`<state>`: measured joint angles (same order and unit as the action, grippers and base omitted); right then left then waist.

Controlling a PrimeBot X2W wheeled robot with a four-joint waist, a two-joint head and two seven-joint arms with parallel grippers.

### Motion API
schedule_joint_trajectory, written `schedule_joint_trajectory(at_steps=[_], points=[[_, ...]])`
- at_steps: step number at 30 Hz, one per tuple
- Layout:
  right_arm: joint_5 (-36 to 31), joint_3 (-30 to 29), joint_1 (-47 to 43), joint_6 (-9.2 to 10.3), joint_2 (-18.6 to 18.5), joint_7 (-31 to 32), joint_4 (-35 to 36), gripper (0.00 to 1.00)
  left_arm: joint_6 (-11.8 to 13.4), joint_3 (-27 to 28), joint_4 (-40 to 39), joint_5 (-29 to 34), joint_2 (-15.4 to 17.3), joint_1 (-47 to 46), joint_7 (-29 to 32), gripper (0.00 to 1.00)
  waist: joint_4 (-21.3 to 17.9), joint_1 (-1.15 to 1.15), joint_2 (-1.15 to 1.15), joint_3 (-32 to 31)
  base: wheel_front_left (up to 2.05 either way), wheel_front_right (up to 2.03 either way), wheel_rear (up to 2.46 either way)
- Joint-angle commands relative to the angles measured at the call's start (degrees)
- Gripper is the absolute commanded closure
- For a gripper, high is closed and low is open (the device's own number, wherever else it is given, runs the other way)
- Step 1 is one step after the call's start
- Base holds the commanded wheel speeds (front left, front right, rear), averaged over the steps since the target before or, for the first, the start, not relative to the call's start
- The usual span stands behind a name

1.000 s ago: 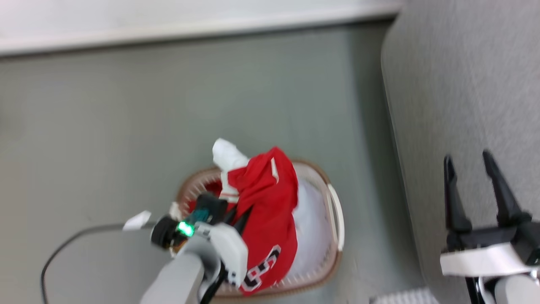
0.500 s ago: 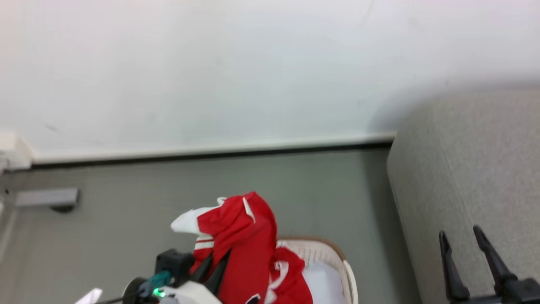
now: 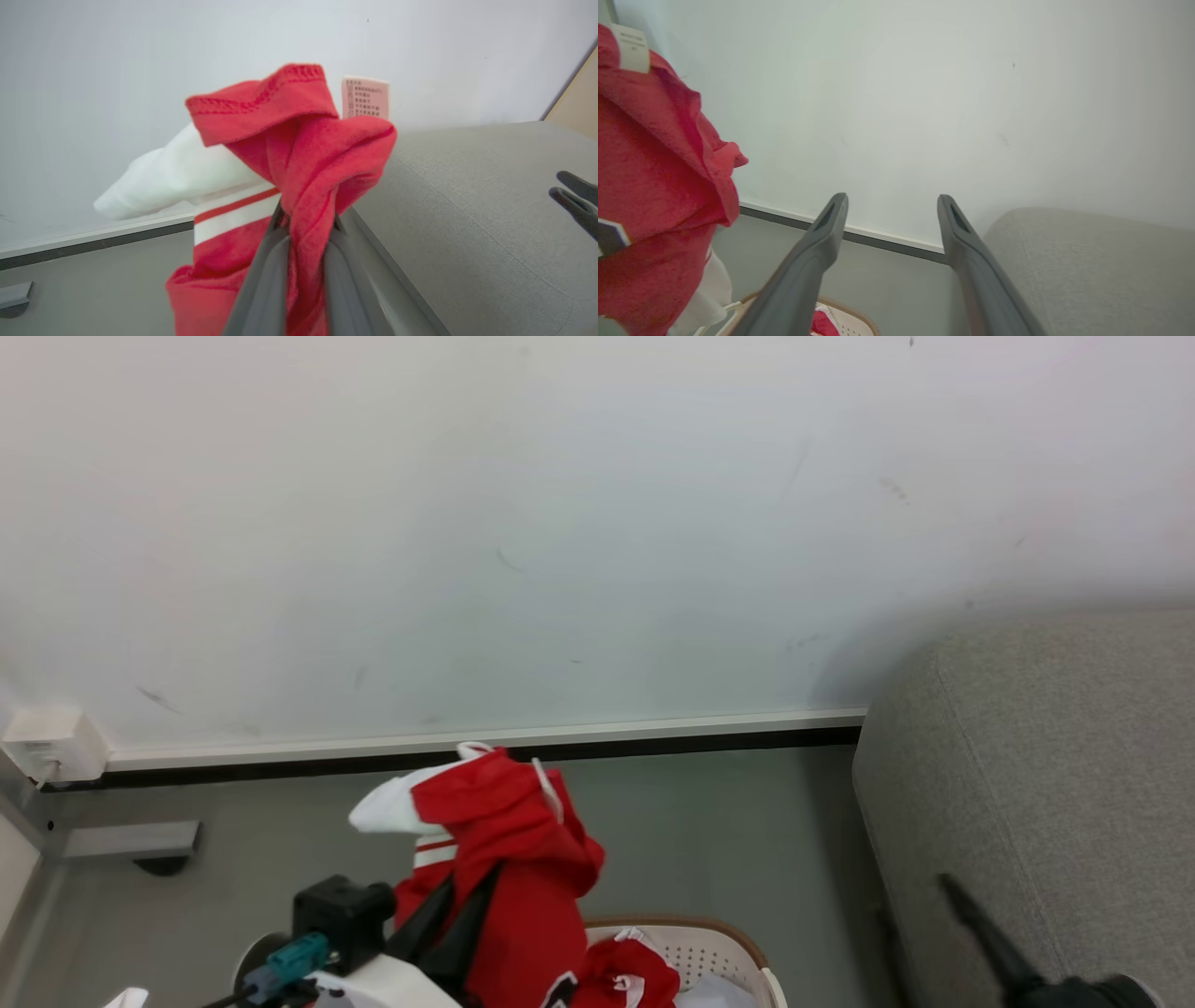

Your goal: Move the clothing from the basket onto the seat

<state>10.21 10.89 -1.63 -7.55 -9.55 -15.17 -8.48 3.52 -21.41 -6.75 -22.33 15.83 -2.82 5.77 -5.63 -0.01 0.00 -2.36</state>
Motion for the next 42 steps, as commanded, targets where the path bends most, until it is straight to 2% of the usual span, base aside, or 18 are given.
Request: schedule_joint_trajectory(at_steps=[1,6,10,14,15,16,21,28,29,30,31,40,41,42], points=[[2.0,4.4,1.8,0.12,-1.6,0.4,0.4,0.0,-0.9,-0.6,-2.0,-0.6,0.6,-0.4,0.9,1.0,0.0,0.01,0.0,0.1,0.0,0.0,0.0],[5.8,18.1,8.7,0.13,-8.0,3.6,2.2,0.0,-3.6,-2.9,-6.6,-0.9,1.8,-2.4,3.9,1.0,-0.1,0.01,0.0,0.4,0.0,0.0,0.0],[8.5,26.8,15.4,0.13,-12.2,6.5,3.1,0.0,-6.1,-5.3,-8.4,-1.0,2.5,-4.6,6.1,1.0,0.5,0.01,0.0,0.6,0.0,0.0,0.0],[11.2,34.5,21.1,0.12,-15.1,8.9,3.3,0.0,-8.4,-8.7,-9.1,-1.9,1.9,-7.2,7.7,1.0,1.3,0.01,0.0,0.8,0.0,0.0,0.0],[11.2,34.5,21.1,0.12,-15.1,8.9,3.3,0.0,-8.4,-8.7,-9.1,-1.9,1.9,-7.2,7.7,1.0,1.3,0.01,0.0,0.8,0.0,0.0,0.0],[13.0,38.1,23.8,0.12,-16.1,9.9,3.1,0.0,-9.4,-10.8,-9.2,-2.4,2.1,-8.5,8.2,1.0,1.5,0.01,0.0,0.9,0.0,0.0,0.0],[18.3,46.1,29.4,0.12,-16.4,12.0,1.9,0.0,-10.6,-15.5,-8.5,-5.4,1.5,-11.5,8.3,1.0,2.0,0.01,0.0,1.1,0.0,0.0,0.0],[26.2,51.0,32.0,0.12,-15.0,9.8,0.2,0.01,-11.0,-19.3,-6.4,-8.6,1.0,-13.6,6.9,1.0,2.3,0.01,0.0,1.2,0.0,0.0,0.0],[27.3,51.5,32.5,0.12,-15.0,9.0,0.1,0.71,-10.9,-19.6,-6.0,-9.4,1.0,-13.7,6.6,1.0,2.3,0.01,0.0,1.3,0.0,0.0,0.0],[28.2,52.3,32.8,0.12,-15.1,8.2,0.2,0.82,-10.9,-20.0,-5.7,-9.6,1.1,-14.0,6.5,1.0,2.4,0.01,0.0,1.3,0.0,0.0,0.0],[29.1,53.0,33.1,0.12,-15.3,7.4,0.4,1.0,-10.9,-20.3,-5.3,-9.5,1.5,-14.3,6.3,1.0,2.3,0.01,0.0,1.4,0.0,0.0,0.0],[36.5,51.9,33.9,0.12,-17.9,2.4,-0.6,1.0,-10.4,-19.6,-1.9,-9.5,2.3,-14.4,3.6,1.0,0.5,0.01,0.0,2.0,0.0,0.0,0.0],[37.1,51.4,33.6,0.12,-18.3,2.1,-0.7,1.0,-10.1,-19.4,-1.5,-9.4,2.3,-14.1,3.1,0.87,0.1,0.01,0.0,2.1,0.0,0.0,0.0],[37.6,50.9,33.3,0.12,-18.6,1.9,-0.9,1.0,-9.8,-19.0,-1.2,-9.4,2.2,-13.9,2.5,0.64,-0.3,0.01,0.0,2.2,0.0,0.0,0.0]])
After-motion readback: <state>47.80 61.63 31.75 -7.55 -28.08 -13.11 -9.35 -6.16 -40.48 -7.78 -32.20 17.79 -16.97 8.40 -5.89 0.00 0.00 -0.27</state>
